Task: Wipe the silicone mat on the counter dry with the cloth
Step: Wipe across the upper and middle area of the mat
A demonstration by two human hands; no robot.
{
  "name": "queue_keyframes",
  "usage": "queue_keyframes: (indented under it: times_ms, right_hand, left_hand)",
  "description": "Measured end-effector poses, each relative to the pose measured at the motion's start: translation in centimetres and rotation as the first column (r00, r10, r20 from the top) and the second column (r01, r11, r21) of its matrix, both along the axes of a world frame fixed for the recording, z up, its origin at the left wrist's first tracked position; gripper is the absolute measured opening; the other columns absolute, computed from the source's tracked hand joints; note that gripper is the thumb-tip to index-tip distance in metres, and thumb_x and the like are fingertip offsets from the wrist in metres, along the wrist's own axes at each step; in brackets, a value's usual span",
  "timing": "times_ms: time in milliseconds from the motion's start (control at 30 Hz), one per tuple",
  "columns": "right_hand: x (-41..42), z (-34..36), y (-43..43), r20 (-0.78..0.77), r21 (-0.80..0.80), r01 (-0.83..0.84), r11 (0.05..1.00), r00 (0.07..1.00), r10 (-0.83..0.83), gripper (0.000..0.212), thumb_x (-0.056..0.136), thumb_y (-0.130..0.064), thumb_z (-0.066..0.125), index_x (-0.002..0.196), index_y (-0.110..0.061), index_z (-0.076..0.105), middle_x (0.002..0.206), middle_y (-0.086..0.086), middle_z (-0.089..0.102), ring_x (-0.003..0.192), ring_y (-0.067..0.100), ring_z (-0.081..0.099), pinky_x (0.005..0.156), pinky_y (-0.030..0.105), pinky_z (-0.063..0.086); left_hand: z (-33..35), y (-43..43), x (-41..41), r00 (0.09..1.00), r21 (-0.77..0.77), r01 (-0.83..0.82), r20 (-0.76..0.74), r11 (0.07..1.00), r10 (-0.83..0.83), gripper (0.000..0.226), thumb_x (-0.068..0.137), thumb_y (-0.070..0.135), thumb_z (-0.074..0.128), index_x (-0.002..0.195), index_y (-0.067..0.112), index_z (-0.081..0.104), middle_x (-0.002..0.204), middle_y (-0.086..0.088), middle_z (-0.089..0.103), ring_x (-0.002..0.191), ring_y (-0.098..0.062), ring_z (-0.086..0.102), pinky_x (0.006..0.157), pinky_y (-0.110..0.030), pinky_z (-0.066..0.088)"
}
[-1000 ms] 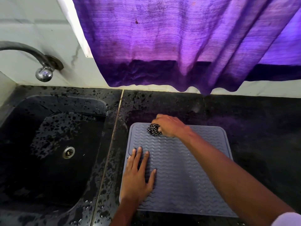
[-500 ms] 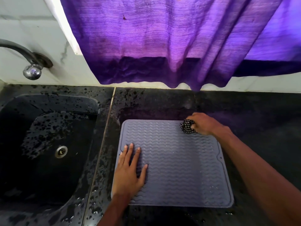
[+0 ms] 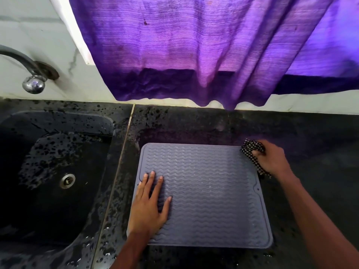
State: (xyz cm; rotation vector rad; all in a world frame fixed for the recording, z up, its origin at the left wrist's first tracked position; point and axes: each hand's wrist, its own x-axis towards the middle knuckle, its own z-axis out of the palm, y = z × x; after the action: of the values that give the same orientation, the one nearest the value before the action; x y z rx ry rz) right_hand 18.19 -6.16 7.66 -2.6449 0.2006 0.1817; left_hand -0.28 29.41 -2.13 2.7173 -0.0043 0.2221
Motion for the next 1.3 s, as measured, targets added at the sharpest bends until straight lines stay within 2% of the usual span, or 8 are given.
queue_keyframes:
  times_ms: [133, 300, 467, 767, 867, 1000, 1100, 1300]
  right_hand:
    - [-1.3, -1.5, 2.2, 0.096, 0.065, 0.087, 0.994, 0.991, -0.093, 0.036, 0.086, -0.015, 0.068, 0.120, -0.006, 0.062, 0.115, 0.018, 0.068, 0.109, 0.031, 0.063, 0.097, 0.034, 0.044]
    - [-1.7, -2.7, 5.3, 0.137, 0.045, 0.188, 0.981, 0.972, -0.193, 0.024, 0.086, -0.013, 0.065, 0.107, -0.002, 0.065, 0.099, 0.023, 0.070, 0.094, 0.038, 0.066, 0.085, 0.043, 0.052]
    - [-2.6, -3.1, 9.9, 0.188, 0.140, 0.176, 0.974, 0.961, -0.201, 0.015, 0.086, -0.008, 0.063, 0.099, -0.004, 0.068, 0.094, 0.014, 0.070, 0.089, 0.032, 0.064, 0.073, 0.029, 0.043]
    - [-2.7, -4.2, 19.2, 0.114, 0.273, 0.019, 0.962, 0.992, -0.052, 0.020, 0.085, -0.019, 0.065, 0.103, -0.010, 0.069, 0.094, 0.009, 0.070, 0.088, 0.025, 0.065, 0.077, 0.030, 0.052]
    - [-1.9, -3.6, 18.6, 0.016, 0.369, 0.074, 0.927, 0.996, -0.086, 0.019, 0.087, -0.024, 0.066, 0.102, -0.012, 0.069, 0.096, 0.006, 0.072, 0.092, 0.022, 0.066, 0.079, 0.029, 0.051]
    - [-2.1, -3.2, 16.4, 0.185, 0.236, 0.077, 0.969, 0.975, -0.122, 0.020, 0.086, -0.015, 0.066, 0.104, -0.005, 0.068, 0.096, 0.014, 0.071, 0.090, 0.029, 0.066, 0.079, 0.032, 0.049]
    - [-2.5, -4.0, 16.5, 0.189, 0.168, 0.072, 0.983, 0.976, -0.104, 0.019, 0.084, -0.012, 0.066, 0.101, -0.004, 0.069, 0.092, 0.014, 0.070, 0.088, 0.031, 0.065, 0.077, 0.033, 0.050]
    - [-2.9, -4.3, 20.5, 0.136, 0.245, 0.065, 0.967, 0.986, -0.100, 0.017, 0.084, -0.015, 0.064, 0.096, -0.005, 0.069, 0.089, 0.013, 0.069, 0.084, 0.028, 0.065, 0.075, 0.033, 0.051]
  left_hand:
    - [-0.1, 0.1, 0.0, 1.000, 0.000, 0.004, -0.013, 1.000, -0.004, 0.068, 0.097, 0.055, 0.045, 0.154, 0.018, 0.039, 0.166, -0.004, 0.024, 0.155, -0.022, 0.017, 0.123, -0.043, 0.022]
    - [-0.1, 0.1, 0.0, 1.000, 0.004, 0.014, -0.007, 1.000, -0.014, 0.069, 0.098, 0.055, 0.044, 0.154, 0.017, 0.039, 0.166, -0.005, 0.025, 0.155, -0.023, 0.017, 0.121, -0.046, 0.024]
    - [-0.2, 0.0, 0.1, 1.000, 0.027, 0.021, -0.014, 0.999, -0.021, 0.070, 0.098, 0.056, 0.041, 0.155, 0.016, 0.038, 0.166, -0.006, 0.024, 0.155, -0.023, 0.016, 0.121, -0.046, 0.025]
    - [-0.2, 0.1, 0.1, 0.999, 0.031, 0.022, -0.040, 0.999, -0.020, 0.070, 0.099, 0.058, 0.040, 0.155, 0.017, 0.037, 0.167, -0.005, 0.023, 0.155, -0.024, 0.016, 0.121, -0.046, 0.024]
    - [-0.2, 0.2, 0.1, 0.998, 0.025, 0.022, -0.051, 0.999, -0.020, 0.070, 0.099, 0.058, 0.040, 0.155, 0.017, 0.039, 0.167, -0.005, 0.023, 0.155, -0.024, 0.017, 0.121, -0.046, 0.025]
    - [0.0, 0.1, 0.1, 0.997, 0.039, 0.008, -0.076, 0.999, -0.005, 0.070, 0.099, 0.059, 0.038, 0.156, 0.018, 0.037, 0.167, -0.003, 0.020, 0.155, -0.023, 0.014, 0.122, -0.043, 0.022]
    - [0.1, 0.0, 0.1, 0.996, 0.048, 0.008, -0.085, 0.999, -0.004, 0.071, 0.099, 0.059, 0.038, 0.156, 0.018, 0.035, 0.167, -0.005, 0.020, 0.156, -0.023, 0.013, 0.121, -0.043, 0.021]
    - [0.2, 0.0, 0.1, 0.993, 0.085, 0.009, -0.118, 0.996, 0.001, 0.072, 0.101, 0.060, 0.033, 0.157, 0.016, 0.032, 0.168, -0.006, 0.018, 0.156, -0.023, 0.011, 0.123, -0.042, 0.019]
